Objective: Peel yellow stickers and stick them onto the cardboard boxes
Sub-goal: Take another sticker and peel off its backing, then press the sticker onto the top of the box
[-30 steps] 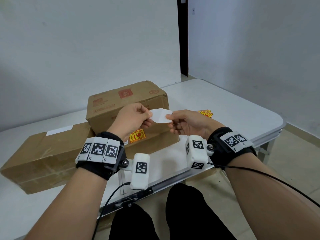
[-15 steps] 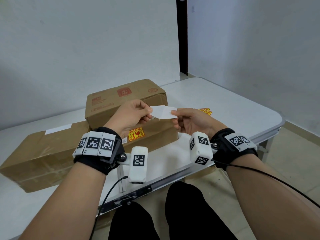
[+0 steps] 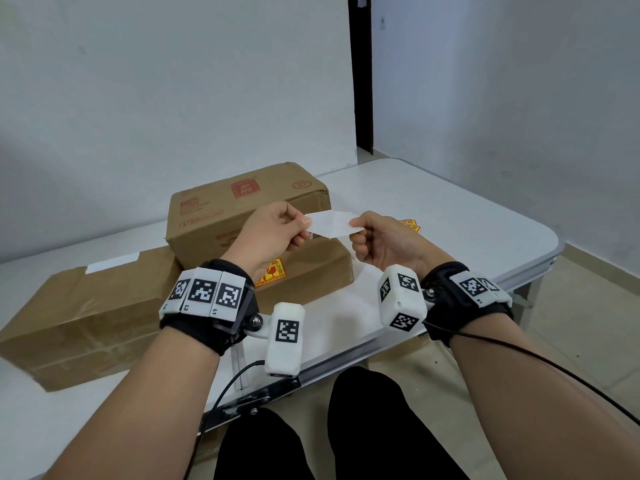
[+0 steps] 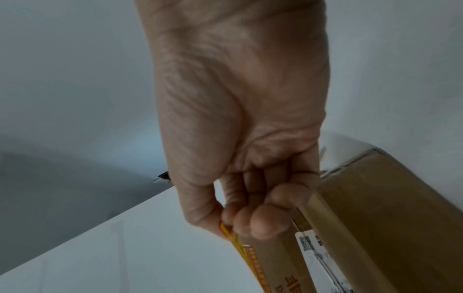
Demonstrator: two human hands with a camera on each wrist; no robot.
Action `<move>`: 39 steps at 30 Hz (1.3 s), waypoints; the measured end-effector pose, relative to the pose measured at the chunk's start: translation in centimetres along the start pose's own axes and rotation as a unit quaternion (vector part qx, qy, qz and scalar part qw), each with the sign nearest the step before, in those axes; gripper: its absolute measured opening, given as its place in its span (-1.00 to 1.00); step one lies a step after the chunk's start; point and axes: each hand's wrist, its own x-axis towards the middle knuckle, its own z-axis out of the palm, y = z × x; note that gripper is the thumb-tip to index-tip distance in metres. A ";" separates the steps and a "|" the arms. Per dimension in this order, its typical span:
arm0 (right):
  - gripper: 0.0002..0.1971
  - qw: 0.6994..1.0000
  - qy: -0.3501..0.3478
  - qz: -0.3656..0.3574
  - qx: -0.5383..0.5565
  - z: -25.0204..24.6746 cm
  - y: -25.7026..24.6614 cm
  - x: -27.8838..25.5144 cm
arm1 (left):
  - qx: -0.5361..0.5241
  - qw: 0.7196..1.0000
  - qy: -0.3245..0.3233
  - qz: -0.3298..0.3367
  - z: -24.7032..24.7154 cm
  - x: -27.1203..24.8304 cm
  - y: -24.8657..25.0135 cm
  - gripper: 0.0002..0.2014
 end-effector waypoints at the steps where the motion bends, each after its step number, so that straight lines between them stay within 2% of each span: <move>1: -0.77 1.000 0.010 0.000 0.013 0.0 -0.1 0.1 | -0.001 1.000 0.005 0.005 0.2 0.0 0.1 -0.90; 9: -0.72 0.993 0.044 -0.008 0.109 -0.6 -0.7 -0.3 | 0.018 0.998 0.040 0.049 2.1 0.3 0.8 -0.94; 21: -0.56 0.974 0.052 -0.008 0.221 -1.5 -0.7 -0.6 | 0.058 0.994 0.036 0.082 3.5 1.1 1.6 -0.93; 25: -0.60 0.956 0.063 -0.015 0.286 -2.1 -0.6 -0.6 | 0.053 0.994 0.048 0.081 3.9 1.2 1.8 -0.89; 28: -0.69 0.927 0.075 -0.041 0.364 -3.7 -0.9 -1.0 | 0.070 0.993 0.077 0.063 2.9 1.5 2.2 -0.86; 31: -0.69 0.918 0.102 -0.050 0.380 -5.4 -0.7 -1.0 | 0.120 0.988 0.061 0.078 2.2 1.8 2.8 -0.86; 36: -0.70 0.935 0.106 -0.035 0.336 -5.4 -0.4 -0.7 | 0.234 0.967 -0.001 0.105 4.3 3.8 3.2 -0.92; 39: -0.70 0.943 0.111 -0.026 0.314 -5.3 -0.8 -0.6 | 0.312 0.944 -0.025 0.107 5.4 4.9 3.1 -0.85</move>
